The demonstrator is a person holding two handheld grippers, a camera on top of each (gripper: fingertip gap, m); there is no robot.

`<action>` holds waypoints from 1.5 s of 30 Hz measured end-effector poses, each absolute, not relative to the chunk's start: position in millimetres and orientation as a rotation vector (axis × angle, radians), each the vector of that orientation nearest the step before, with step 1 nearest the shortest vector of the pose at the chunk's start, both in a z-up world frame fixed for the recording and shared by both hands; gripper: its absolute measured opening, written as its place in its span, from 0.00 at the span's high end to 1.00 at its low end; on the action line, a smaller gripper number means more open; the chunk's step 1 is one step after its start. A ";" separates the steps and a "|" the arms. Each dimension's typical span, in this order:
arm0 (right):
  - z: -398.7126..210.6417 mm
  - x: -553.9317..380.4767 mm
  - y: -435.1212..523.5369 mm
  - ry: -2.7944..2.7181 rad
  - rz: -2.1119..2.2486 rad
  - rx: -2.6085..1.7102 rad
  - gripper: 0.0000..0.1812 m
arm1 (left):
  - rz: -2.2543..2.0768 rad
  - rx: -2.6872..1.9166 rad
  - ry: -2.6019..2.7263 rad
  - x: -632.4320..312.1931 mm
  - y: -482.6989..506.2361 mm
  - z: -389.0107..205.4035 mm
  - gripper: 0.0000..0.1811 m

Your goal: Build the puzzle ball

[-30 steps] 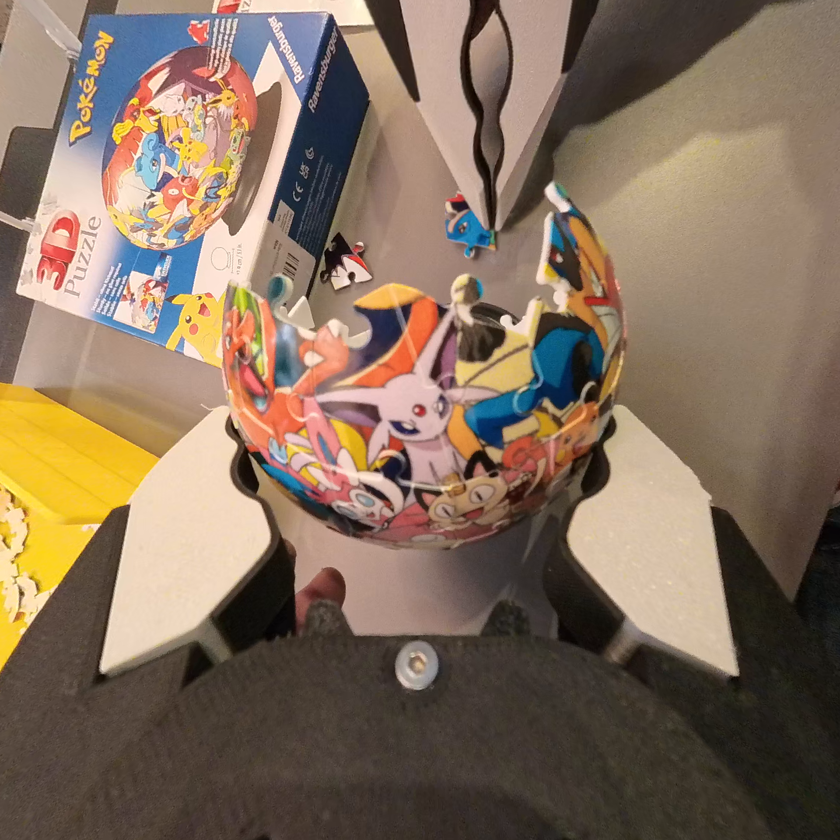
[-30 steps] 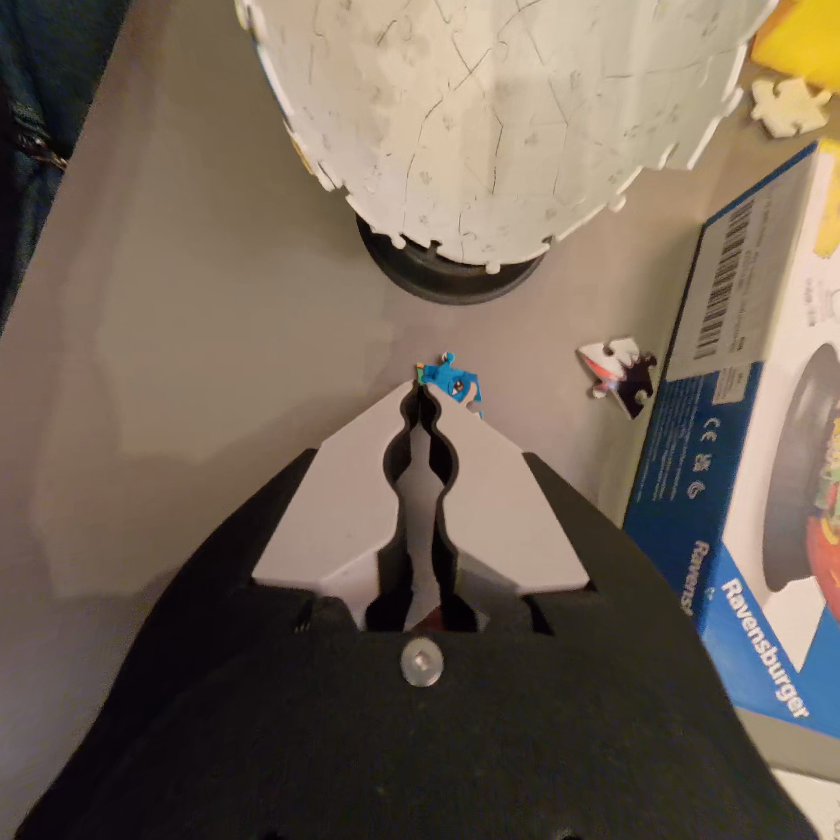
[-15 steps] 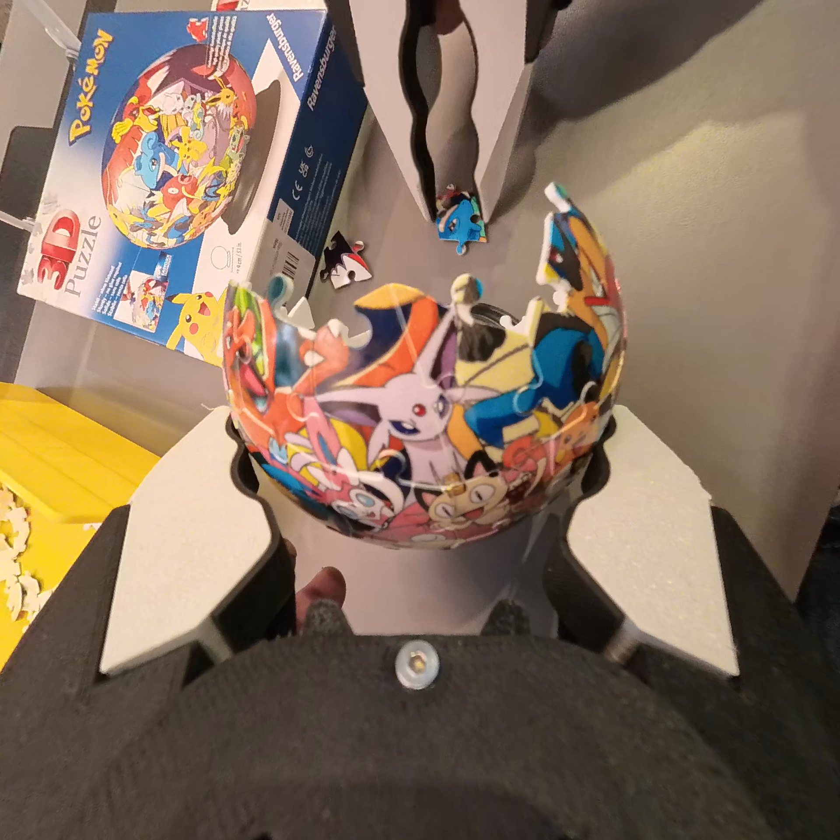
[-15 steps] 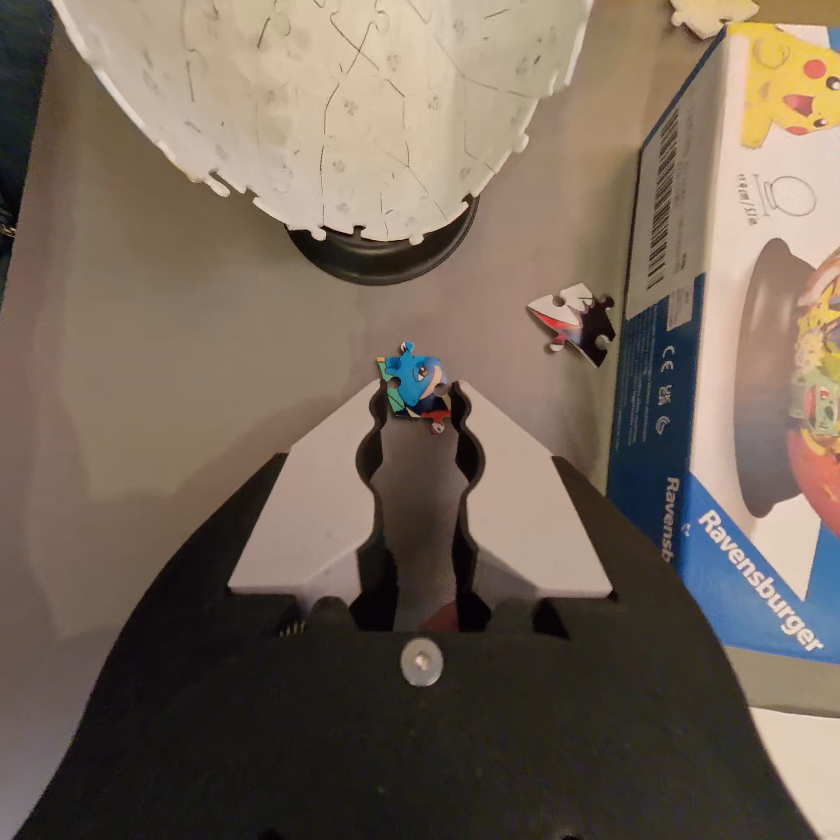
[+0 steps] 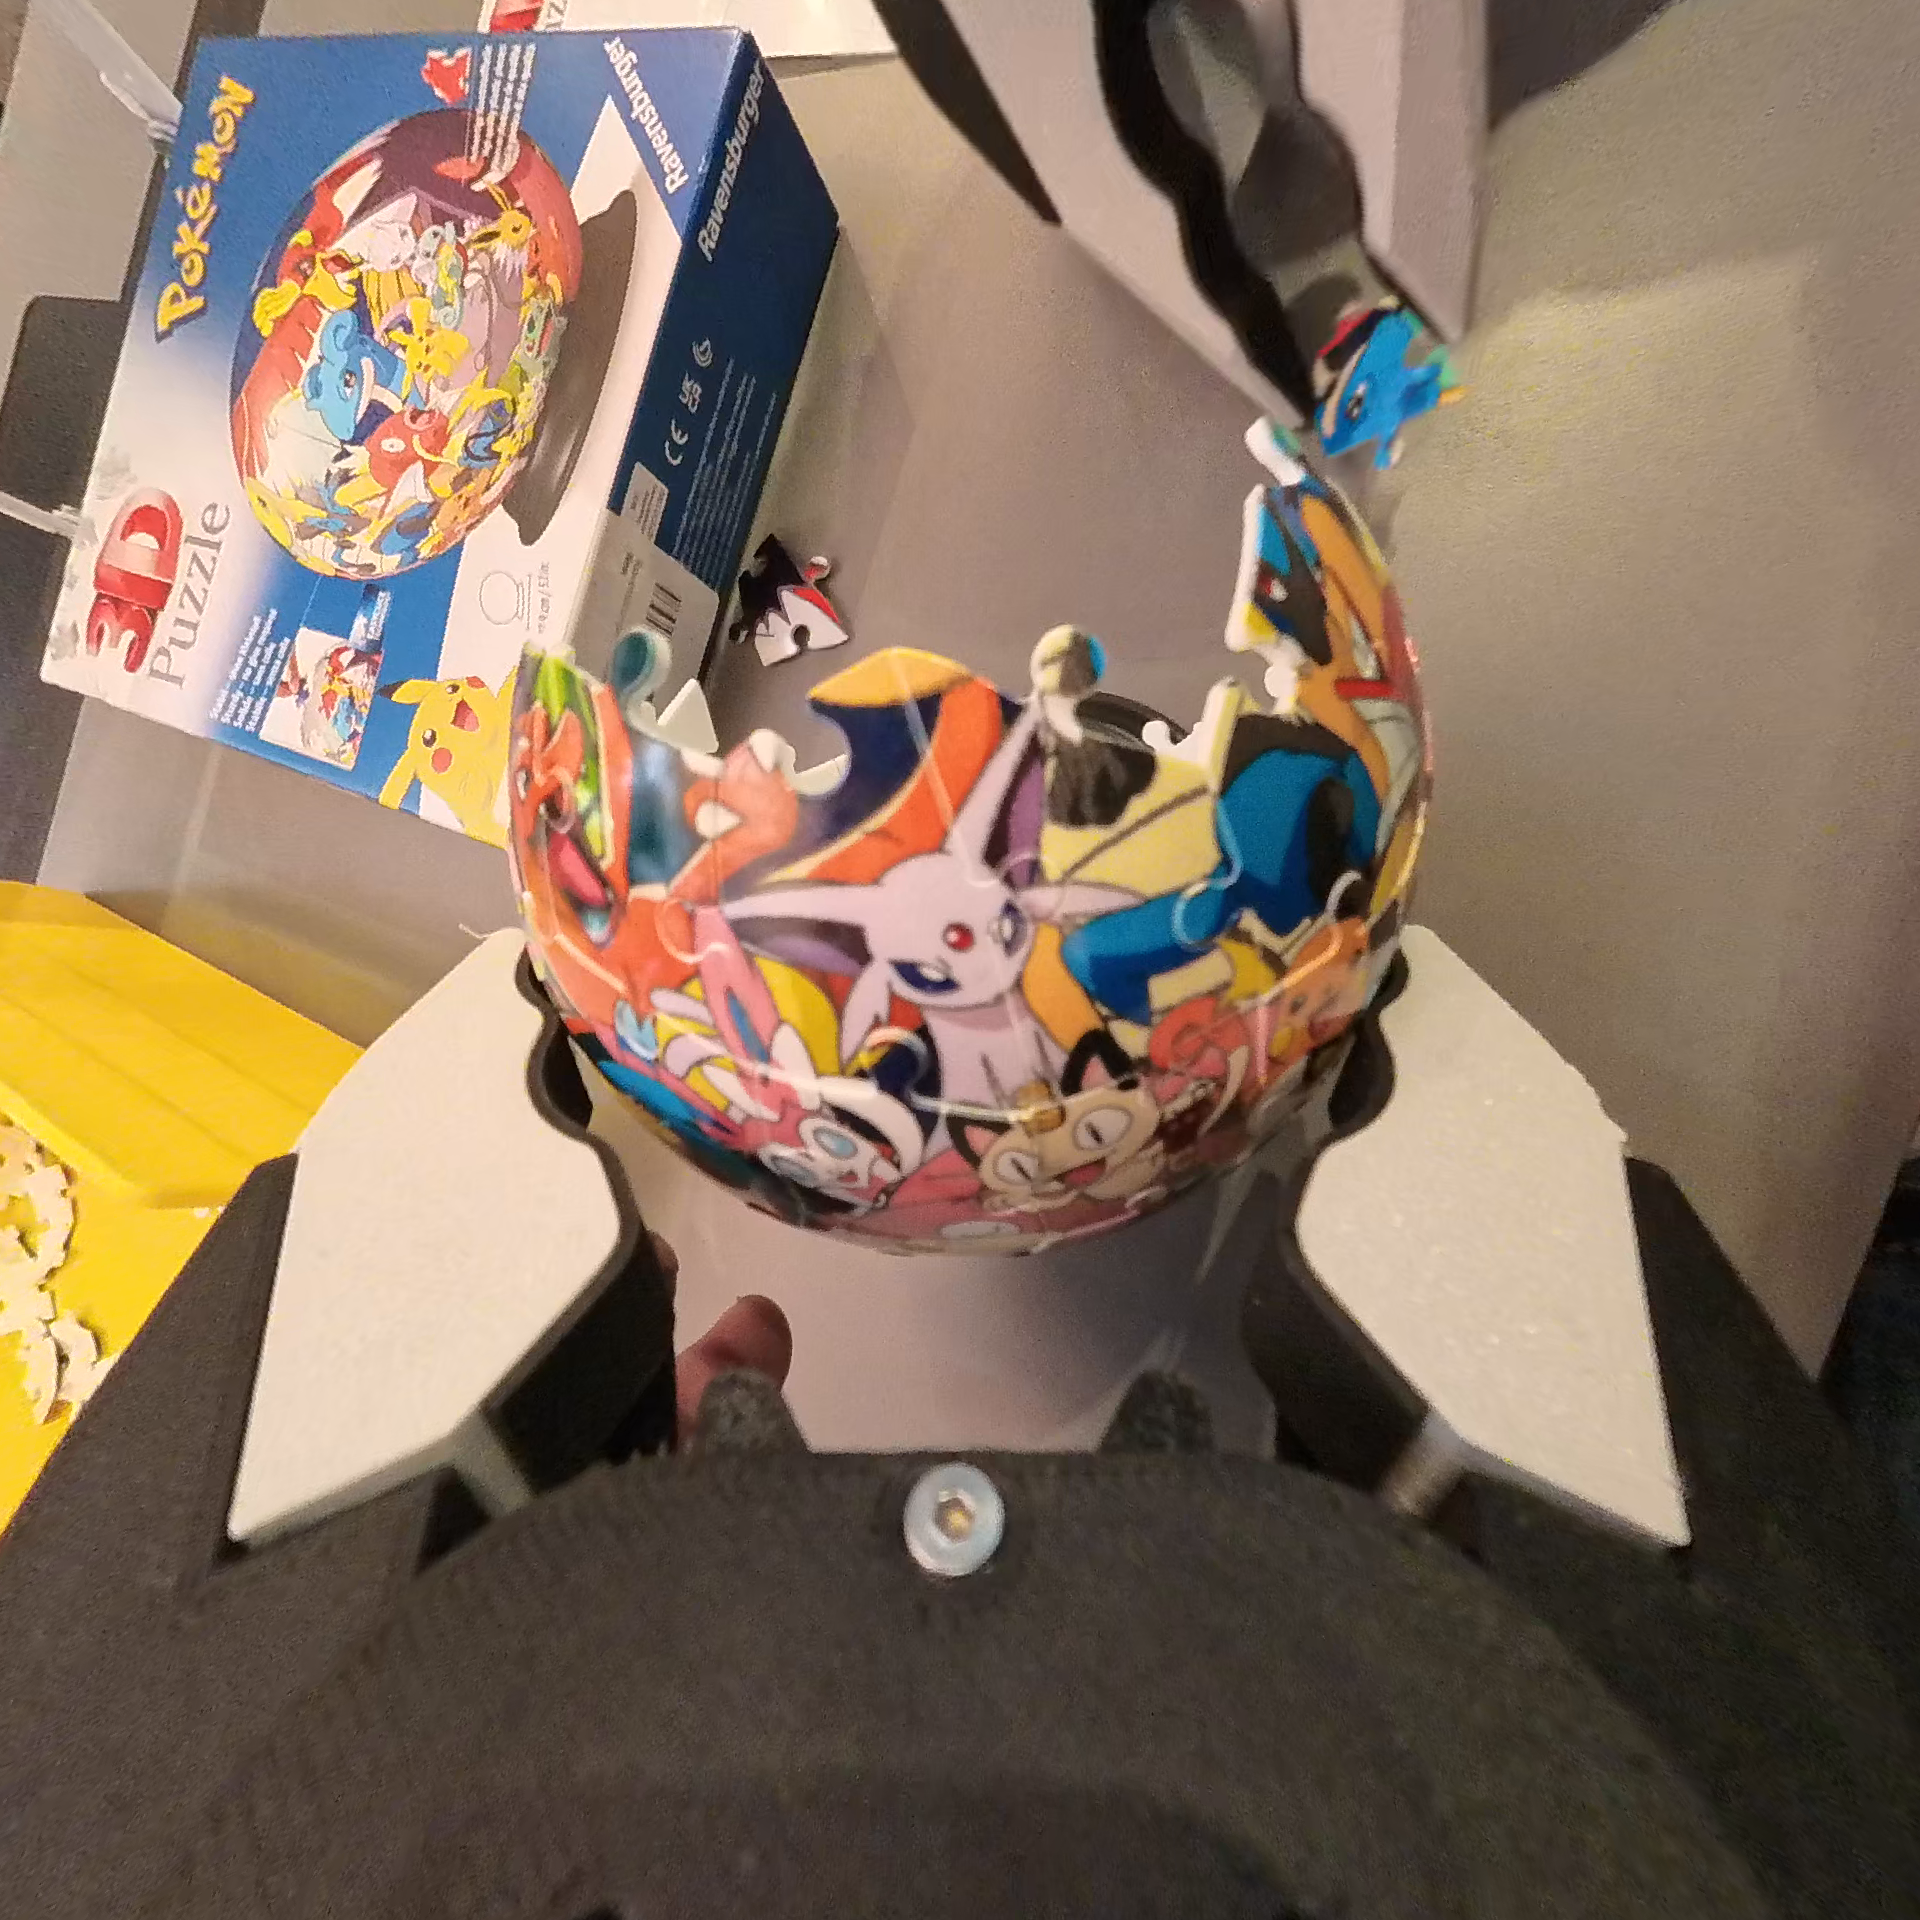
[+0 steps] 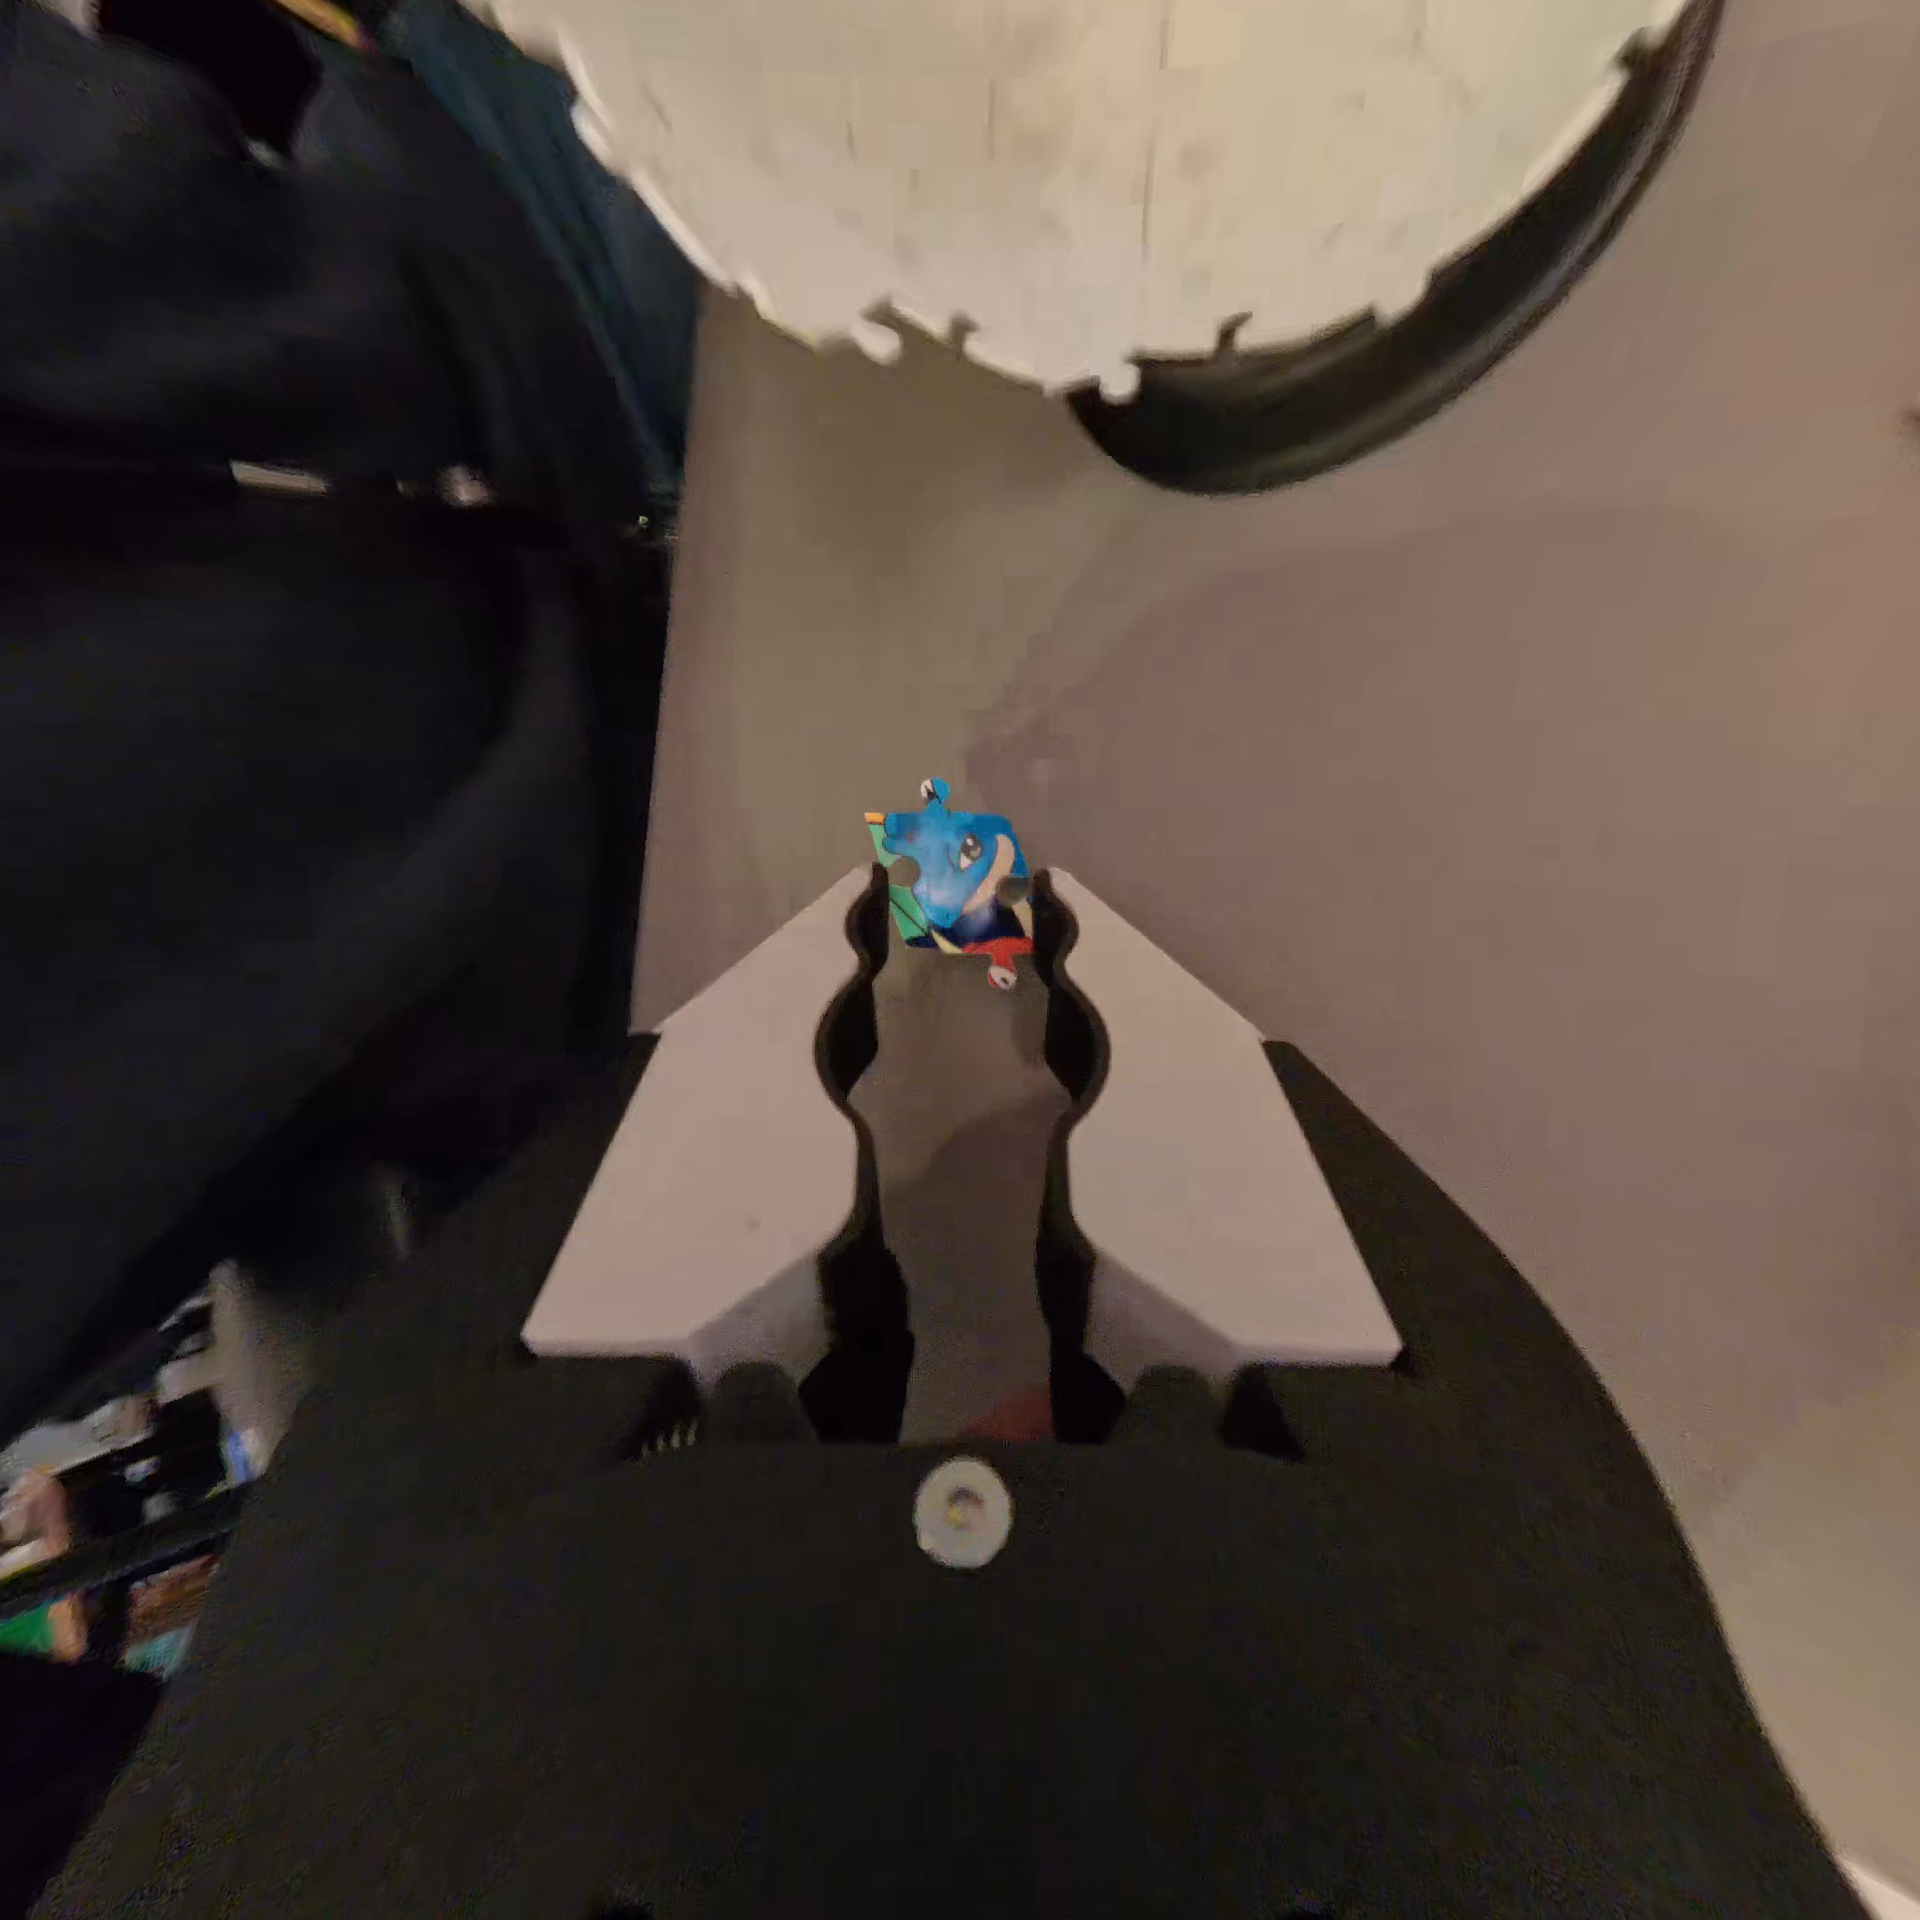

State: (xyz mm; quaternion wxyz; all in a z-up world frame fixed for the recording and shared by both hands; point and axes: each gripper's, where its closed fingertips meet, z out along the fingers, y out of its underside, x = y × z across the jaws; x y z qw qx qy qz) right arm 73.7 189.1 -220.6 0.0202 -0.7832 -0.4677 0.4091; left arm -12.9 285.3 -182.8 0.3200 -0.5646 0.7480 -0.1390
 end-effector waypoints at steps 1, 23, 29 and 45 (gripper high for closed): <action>-222.1 73.6 192.0 -1.438 1.261 -2.454 0.85 | -0.367 -1.484 1.966 -12.8 285.1 -182.8 0.23; -161.6 87.9 260.3 -0.345 1.681 -2.139 0.94 | -0.387 -1.479 1.963 -10.9 284.2 -182.9 0.23; -198.9 108.0 242.0 -0.565 1.099 -2.248 0.79 | -0.375 -1.480 1.967 -11.7 282.5 -182.9 0.23; -208.5 88.1 256.1 -1.125 0.517 -2.182 0.83 | -0.368 -1.477 1.972 -10.8 281.6 -183.0 0.23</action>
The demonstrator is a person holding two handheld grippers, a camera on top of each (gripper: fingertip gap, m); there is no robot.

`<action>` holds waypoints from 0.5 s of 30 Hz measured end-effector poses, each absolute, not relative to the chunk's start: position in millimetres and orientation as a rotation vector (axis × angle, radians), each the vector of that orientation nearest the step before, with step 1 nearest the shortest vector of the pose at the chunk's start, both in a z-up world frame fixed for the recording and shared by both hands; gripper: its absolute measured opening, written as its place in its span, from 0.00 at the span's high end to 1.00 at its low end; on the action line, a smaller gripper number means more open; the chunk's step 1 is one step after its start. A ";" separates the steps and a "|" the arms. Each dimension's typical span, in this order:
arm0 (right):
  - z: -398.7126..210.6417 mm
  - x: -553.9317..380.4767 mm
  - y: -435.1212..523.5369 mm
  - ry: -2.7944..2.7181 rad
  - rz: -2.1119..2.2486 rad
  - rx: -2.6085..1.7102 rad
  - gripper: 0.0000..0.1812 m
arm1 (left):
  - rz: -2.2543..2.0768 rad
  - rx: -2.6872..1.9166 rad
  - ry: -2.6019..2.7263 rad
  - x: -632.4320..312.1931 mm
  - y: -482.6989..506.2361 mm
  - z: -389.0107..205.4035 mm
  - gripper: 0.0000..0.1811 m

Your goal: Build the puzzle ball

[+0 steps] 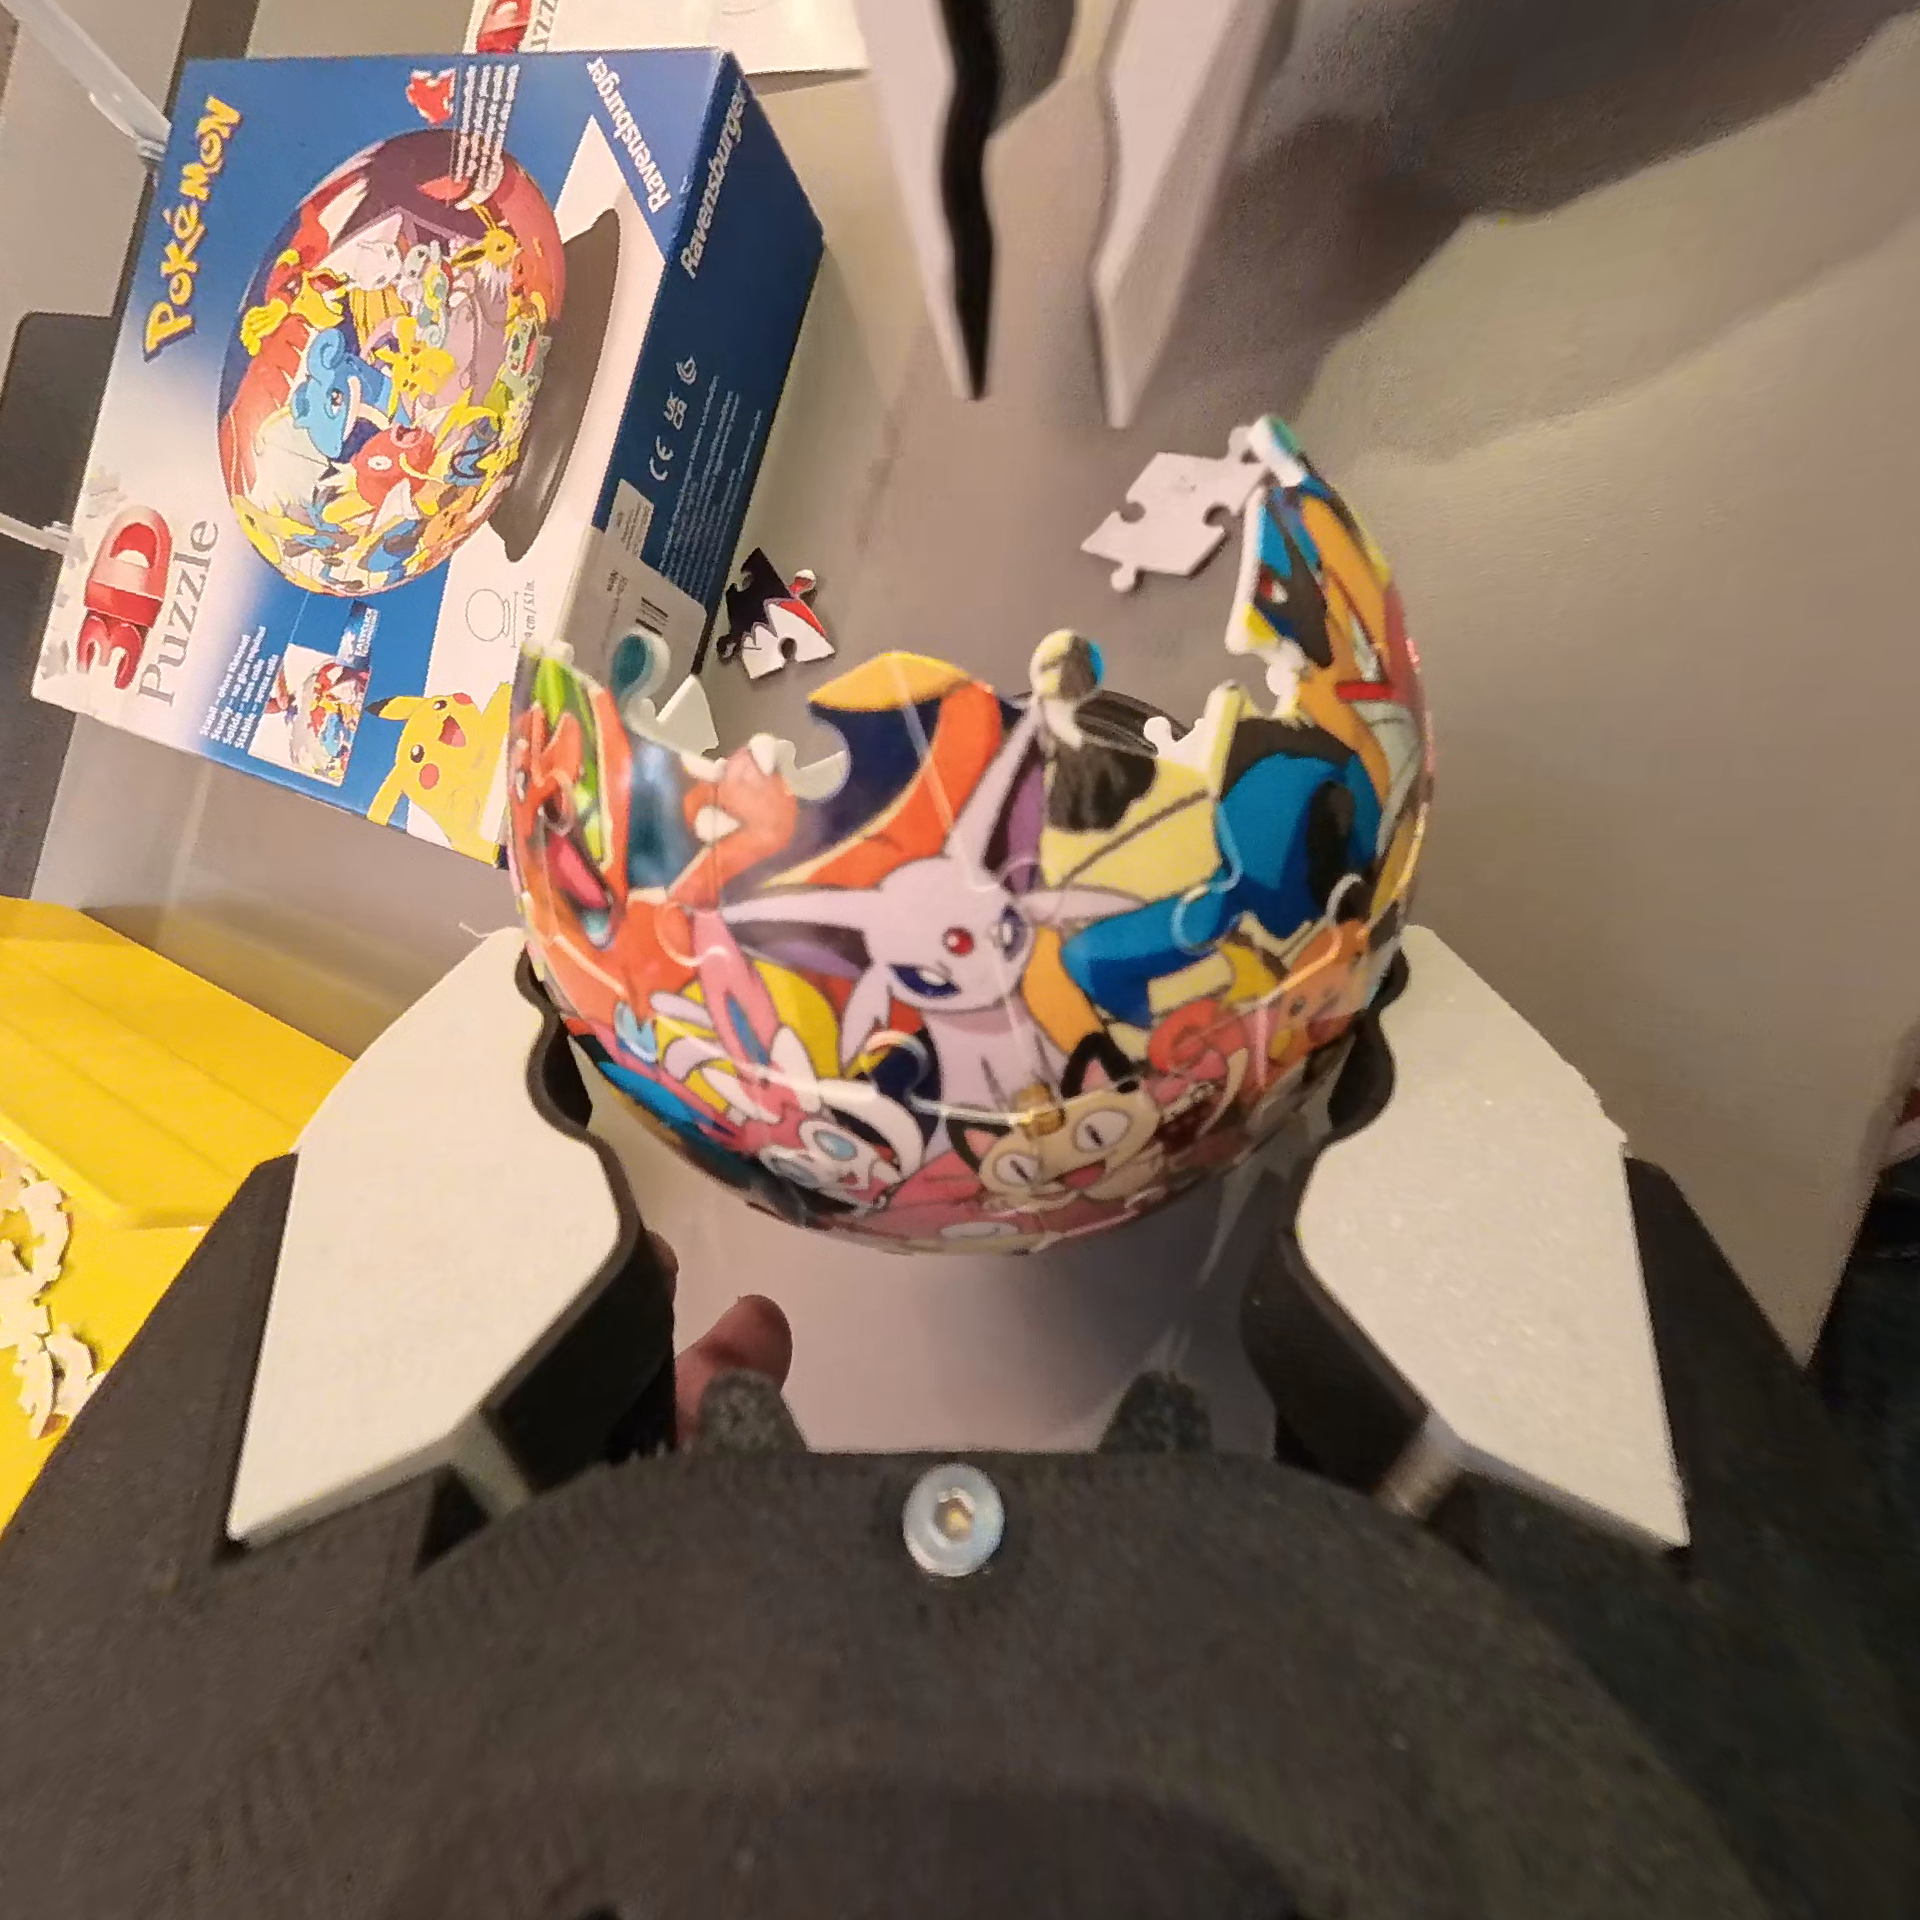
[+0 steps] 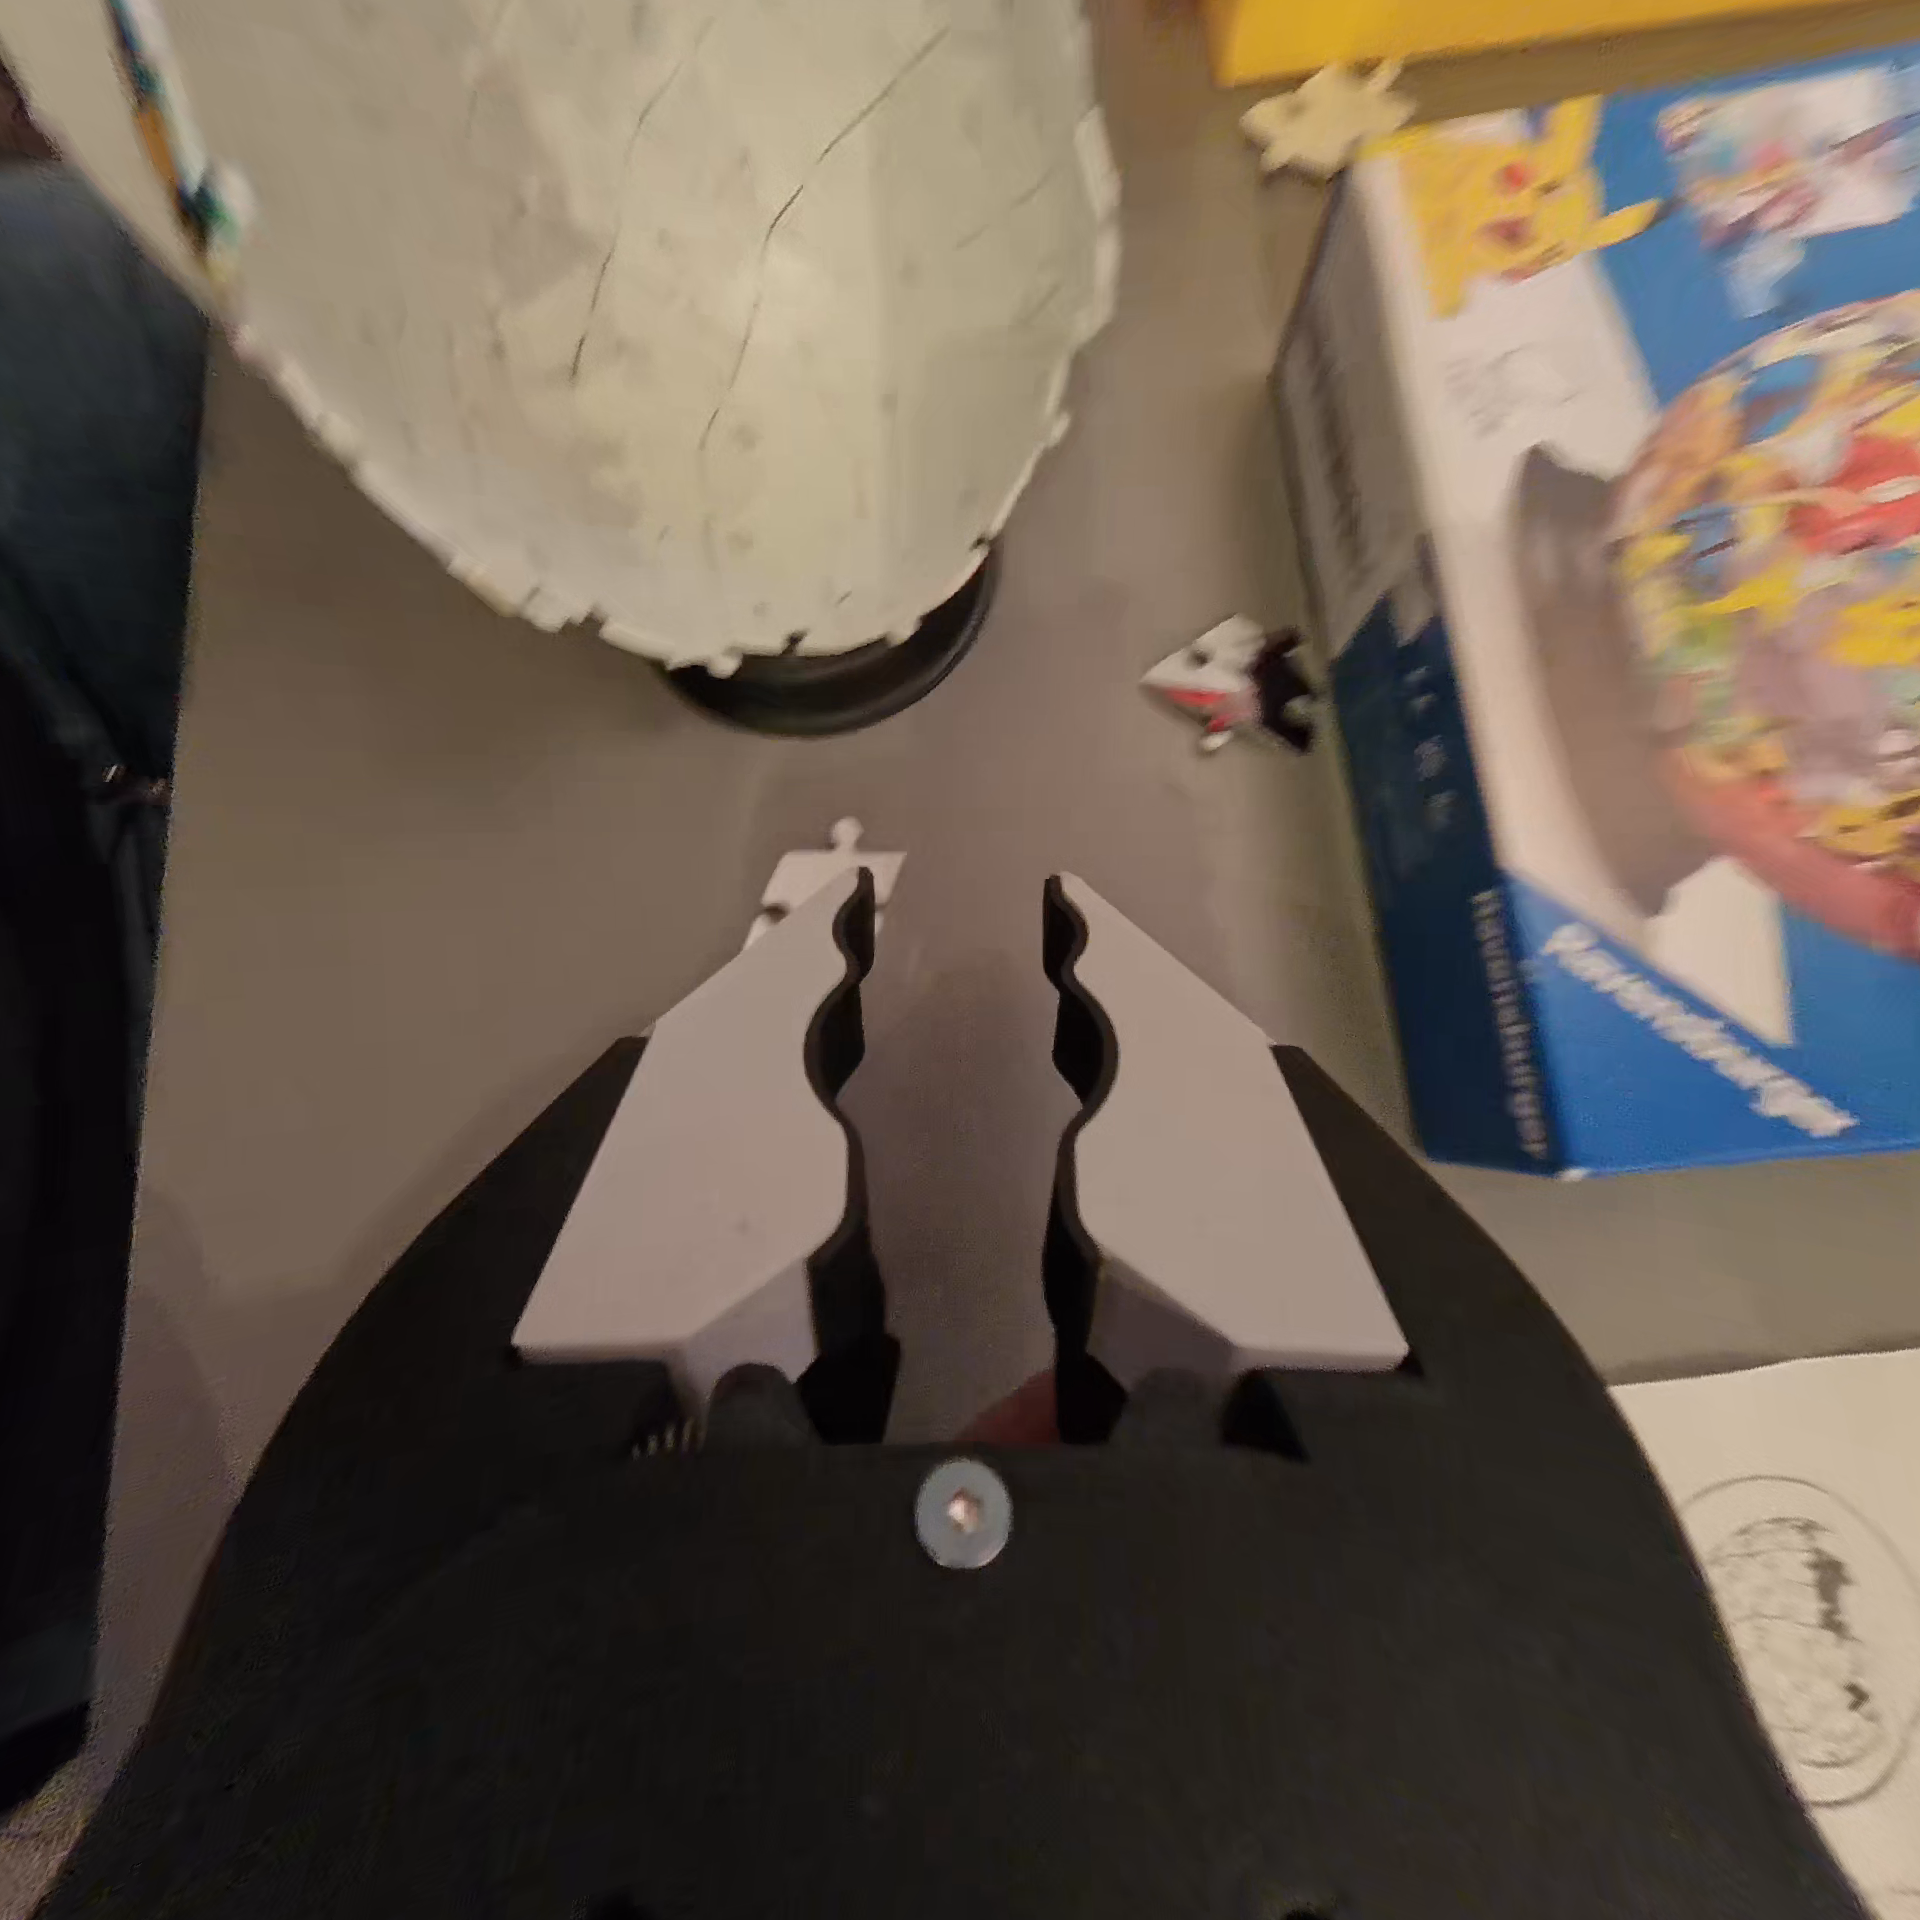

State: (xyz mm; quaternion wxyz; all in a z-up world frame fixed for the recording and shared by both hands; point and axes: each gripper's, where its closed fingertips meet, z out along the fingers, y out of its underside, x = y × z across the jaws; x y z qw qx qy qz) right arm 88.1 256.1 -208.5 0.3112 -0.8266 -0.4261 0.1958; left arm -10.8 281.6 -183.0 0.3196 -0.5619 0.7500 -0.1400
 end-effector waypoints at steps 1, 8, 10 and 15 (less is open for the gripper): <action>-204.6 88.9 266.3 -1.092 0.509 -2.168 0.83 | -0.371 -1.477 1.971 -10.6 281.6 -183.0 0.23; -219.0 84.2 323.9 -1.249 0.149 -2.021 0.80 | -0.365 -1.479 1.973 -11.3 281.9 -182.9 0.23; -226.9 78.9 330.6 -1.303 0.114 -2.020 0.80 | -0.365 -1.480 1.972 -11.9 282.0 -182.9 0.23; -231.2 79.0 334.8 -1.341 0.062 -2.022 0.92 | -0.374 -1.481 1.968 -13.3 282.2 -182.9 0.23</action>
